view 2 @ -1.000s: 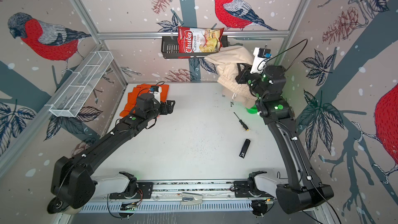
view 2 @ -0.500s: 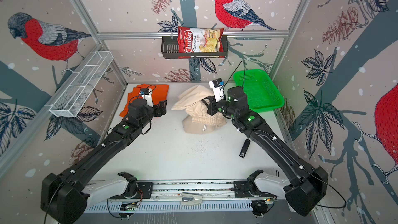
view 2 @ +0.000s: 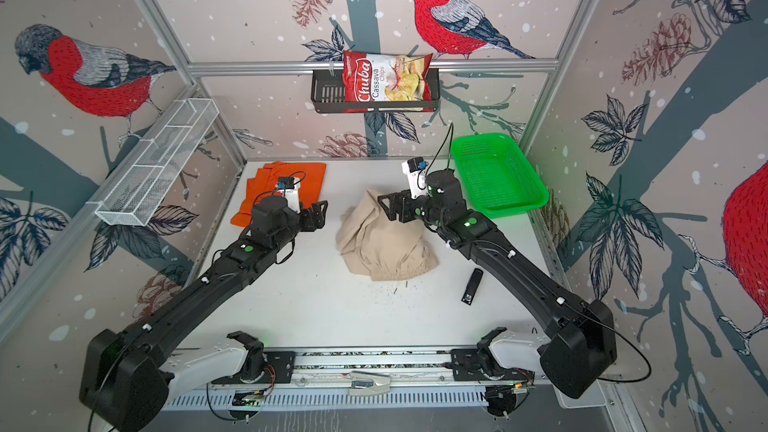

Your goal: Fold and stack the shorts

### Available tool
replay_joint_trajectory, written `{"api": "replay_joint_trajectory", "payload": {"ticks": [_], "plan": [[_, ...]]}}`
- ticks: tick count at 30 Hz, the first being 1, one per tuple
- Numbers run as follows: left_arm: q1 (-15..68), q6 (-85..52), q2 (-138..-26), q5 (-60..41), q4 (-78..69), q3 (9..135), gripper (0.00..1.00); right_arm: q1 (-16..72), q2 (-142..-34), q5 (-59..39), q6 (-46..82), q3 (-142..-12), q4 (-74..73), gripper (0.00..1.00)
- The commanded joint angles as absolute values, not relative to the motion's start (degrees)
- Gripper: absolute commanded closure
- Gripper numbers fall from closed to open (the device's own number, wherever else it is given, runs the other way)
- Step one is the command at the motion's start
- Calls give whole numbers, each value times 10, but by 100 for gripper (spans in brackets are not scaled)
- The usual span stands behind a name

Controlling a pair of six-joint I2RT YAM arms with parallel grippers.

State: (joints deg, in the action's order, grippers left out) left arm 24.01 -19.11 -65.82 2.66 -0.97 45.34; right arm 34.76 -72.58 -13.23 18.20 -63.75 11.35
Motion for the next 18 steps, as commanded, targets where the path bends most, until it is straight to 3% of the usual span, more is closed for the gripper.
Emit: {"api": "replay_joint_trajectory", "payload": {"ticks": [1, 10, 18], "plan": [[240, -205, -680, -31, -36, 448, 18, 354, -709, -57, 165, -636, 168, 17], [238, -290, -769, -119, -21, 441, 18, 527, -679, 72, 84, -584, 262, 20], [204, -356, -800, -160, -78, 385, 18, 578, -811, 27, 120, -579, 285, 22]]}}
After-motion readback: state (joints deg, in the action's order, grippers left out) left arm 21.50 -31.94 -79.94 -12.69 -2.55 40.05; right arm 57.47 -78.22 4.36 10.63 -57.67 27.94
